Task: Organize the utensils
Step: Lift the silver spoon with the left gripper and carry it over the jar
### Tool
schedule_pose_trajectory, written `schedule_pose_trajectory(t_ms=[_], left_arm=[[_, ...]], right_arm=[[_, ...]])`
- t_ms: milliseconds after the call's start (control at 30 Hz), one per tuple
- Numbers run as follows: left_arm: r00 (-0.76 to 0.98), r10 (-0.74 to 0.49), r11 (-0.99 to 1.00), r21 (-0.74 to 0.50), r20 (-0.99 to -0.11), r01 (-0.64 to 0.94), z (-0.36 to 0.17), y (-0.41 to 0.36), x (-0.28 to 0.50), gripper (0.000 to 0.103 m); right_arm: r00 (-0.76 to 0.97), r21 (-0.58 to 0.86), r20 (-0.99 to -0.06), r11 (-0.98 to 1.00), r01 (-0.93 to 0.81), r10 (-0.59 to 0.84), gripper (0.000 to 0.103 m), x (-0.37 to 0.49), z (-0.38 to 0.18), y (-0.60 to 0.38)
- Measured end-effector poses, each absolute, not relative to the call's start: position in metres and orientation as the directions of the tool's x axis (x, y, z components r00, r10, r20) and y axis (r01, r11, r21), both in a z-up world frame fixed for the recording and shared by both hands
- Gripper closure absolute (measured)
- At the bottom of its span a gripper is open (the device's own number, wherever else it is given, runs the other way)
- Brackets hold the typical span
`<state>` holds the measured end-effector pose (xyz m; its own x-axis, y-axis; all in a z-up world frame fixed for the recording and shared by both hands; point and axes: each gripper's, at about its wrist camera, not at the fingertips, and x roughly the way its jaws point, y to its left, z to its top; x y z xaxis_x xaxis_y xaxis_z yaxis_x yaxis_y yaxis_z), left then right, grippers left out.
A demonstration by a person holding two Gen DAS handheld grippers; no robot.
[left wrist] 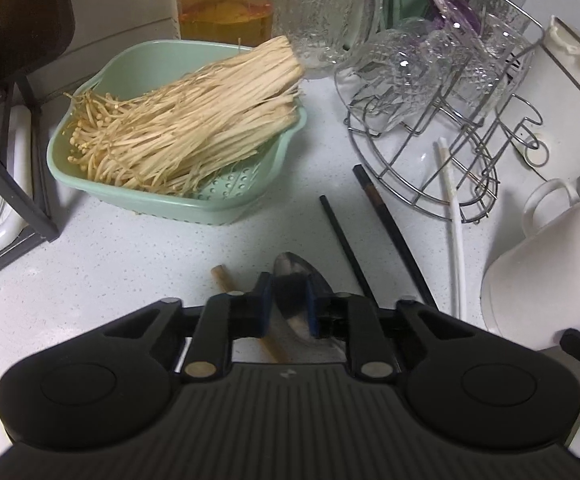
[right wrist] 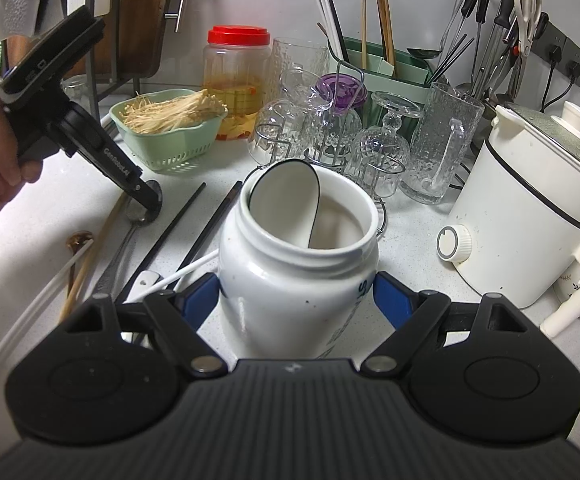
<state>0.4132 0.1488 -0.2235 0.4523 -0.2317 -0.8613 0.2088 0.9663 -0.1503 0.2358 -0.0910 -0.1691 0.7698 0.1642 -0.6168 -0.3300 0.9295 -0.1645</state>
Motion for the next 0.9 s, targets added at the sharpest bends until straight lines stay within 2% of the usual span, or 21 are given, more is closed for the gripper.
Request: schedule_pose_trajectory(t_ms=[167, 367, 900], left_arm=[[0.444, -0.238, 0.966, -0.164, -0.864, 0.198, -0.222, 0.151, 0.415, 0.090], [0.463, -0.234, 0.966, -0.152, -0.855, 0.208, -0.211, 0.144, 0.408, 0.100], [0.578, -0.141, 0.986, -0.065, -0.804, 0.150, -0.161, 0.133, 0.363, 0.102]], right_arm=[[0.770, -0.164, -0.617, 0.930, -0.330, 0.164, 0.017, 0.236, -0.169, -0.091], [0.768, -0.166, -0.619, 0.929, -0.331, 0.163, 0.017, 0.236, -0.169, -0.091], [0.759, -0.174, -0.629, 0.921, -0.348, 0.169, 0.017, 0.240, -0.169, -0.087]])
